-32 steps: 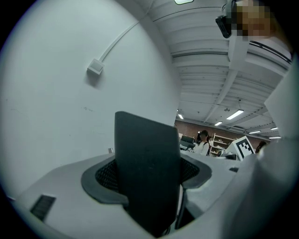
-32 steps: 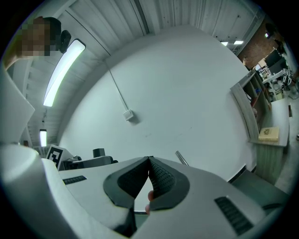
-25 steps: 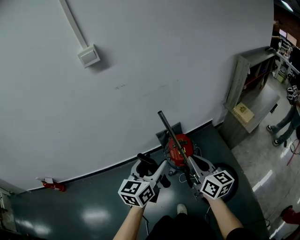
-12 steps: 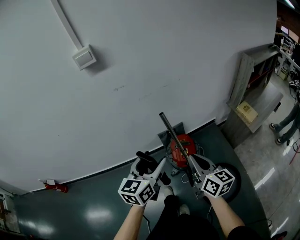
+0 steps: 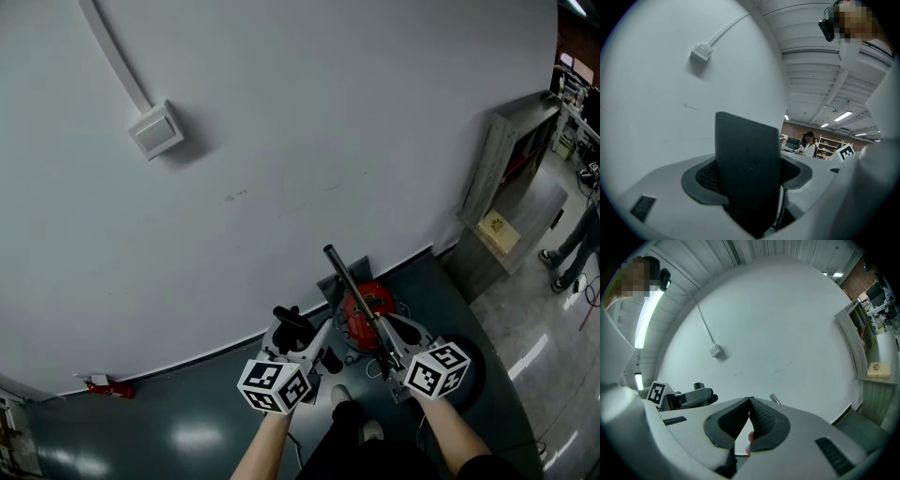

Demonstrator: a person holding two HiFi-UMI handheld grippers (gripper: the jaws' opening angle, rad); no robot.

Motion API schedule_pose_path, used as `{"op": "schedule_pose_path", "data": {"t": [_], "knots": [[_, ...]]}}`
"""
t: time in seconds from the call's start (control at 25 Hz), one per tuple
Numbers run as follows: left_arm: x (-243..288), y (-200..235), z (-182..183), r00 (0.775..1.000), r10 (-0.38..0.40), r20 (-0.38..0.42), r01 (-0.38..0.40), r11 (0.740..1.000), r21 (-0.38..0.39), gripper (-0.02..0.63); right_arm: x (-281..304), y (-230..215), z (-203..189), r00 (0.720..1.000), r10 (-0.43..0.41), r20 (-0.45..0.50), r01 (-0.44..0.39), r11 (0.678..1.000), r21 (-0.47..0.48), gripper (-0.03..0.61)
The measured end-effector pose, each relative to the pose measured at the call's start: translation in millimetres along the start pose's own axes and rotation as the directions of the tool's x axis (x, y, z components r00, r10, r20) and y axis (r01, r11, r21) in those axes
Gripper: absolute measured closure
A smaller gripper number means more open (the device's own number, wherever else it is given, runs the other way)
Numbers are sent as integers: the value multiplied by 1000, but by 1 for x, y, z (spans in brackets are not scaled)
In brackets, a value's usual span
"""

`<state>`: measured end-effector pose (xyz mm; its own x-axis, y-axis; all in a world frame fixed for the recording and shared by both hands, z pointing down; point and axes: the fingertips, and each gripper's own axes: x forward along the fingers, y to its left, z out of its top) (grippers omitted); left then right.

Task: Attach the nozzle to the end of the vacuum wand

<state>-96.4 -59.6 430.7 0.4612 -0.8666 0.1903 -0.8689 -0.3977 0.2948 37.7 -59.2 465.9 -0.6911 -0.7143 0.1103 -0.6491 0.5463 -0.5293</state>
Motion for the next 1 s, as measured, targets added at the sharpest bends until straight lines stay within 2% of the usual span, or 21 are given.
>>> {"op": "schedule_pose_path", "data": {"t": [0.56, 1.0], "knots": [[48, 69, 18, 999, -50, -21, 49, 998, -36, 287, 73, -16, 9, 997, -74, -8, 74, 997, 5, 560], [72, 100, 30, 995, -94, -19, 92, 992, -86, 287, 104, -18, 10, 991, -129, -27, 129, 992, -15, 560]]}}
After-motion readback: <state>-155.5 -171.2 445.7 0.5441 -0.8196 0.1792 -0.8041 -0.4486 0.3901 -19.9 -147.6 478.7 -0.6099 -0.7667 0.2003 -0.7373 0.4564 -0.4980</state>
